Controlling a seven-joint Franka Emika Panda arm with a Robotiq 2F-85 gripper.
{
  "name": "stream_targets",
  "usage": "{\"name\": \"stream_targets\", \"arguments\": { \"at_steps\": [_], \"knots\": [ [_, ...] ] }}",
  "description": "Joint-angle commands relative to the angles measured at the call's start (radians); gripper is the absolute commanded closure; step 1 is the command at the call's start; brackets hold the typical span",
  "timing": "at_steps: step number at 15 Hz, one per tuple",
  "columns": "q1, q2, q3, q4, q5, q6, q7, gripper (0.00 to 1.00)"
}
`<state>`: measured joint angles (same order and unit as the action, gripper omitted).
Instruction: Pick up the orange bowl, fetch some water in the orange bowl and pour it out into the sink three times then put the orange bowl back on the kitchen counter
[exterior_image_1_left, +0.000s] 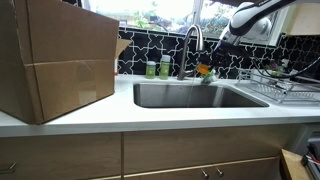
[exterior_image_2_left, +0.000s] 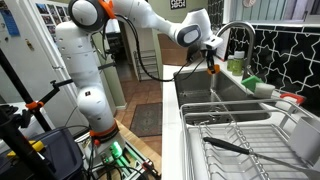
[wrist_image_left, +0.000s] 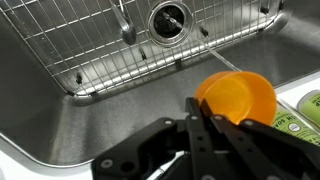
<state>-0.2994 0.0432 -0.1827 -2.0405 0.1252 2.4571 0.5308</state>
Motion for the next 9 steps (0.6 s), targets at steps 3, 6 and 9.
{"name": "stream_targets", "arguments": {
  "at_steps": [3, 6, 9],
  "knots": [
    [0.022, 0.029, -0.023, 0.018, 0.085, 0.027, -0.063, 0.99],
    [0.024, 0.034, -0.024, 0.024, 0.103, 0.024, -0.075, 0.99],
    [0.024, 0.039, -0.025, 0.031, 0.114, 0.026, -0.078, 0.99]
  ]
}}
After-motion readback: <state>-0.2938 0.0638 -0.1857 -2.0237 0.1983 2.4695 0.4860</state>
